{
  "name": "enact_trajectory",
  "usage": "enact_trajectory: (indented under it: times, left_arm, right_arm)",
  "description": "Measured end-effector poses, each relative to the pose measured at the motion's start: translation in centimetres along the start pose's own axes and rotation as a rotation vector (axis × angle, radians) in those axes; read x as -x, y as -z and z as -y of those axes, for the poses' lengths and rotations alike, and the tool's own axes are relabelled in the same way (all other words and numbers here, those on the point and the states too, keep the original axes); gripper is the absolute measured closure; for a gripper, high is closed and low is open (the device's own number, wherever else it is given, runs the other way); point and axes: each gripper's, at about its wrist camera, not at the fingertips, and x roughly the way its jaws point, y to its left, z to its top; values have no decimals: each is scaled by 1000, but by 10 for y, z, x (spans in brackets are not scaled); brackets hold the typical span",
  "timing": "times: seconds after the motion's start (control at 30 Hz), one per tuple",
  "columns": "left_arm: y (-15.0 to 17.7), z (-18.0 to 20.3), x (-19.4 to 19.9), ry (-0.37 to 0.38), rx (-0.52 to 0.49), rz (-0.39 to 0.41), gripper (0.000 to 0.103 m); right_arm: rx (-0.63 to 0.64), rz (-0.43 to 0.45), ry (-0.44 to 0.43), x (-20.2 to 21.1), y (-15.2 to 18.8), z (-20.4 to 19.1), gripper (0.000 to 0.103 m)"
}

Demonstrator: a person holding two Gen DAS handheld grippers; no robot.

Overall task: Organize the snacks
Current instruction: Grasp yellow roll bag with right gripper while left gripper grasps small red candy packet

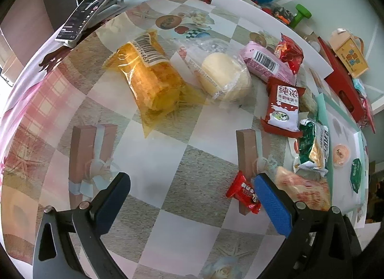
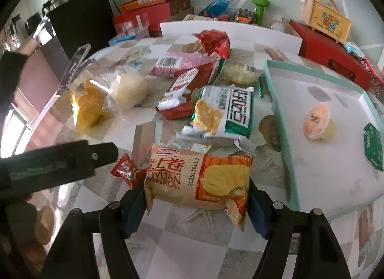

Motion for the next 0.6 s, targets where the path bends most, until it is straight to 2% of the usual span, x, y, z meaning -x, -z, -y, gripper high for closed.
enact_trajectory:
  times: [0.33, 0.47, 0.6]
  left_arm:
    - [0, 11, -2, 16, -42, 0, 1]
    - [3, 29, -5, 30, -123, -16, 14]
    - [9, 51, -9, 24, -223, -30, 15]
  right_arm:
    - [-106, 87, 45, 39, -7, 35, 27]
    - [-170, 102, 67, 45, -10, 56, 27]
    - [-215, 85, 76, 44, -10, 69, 27]
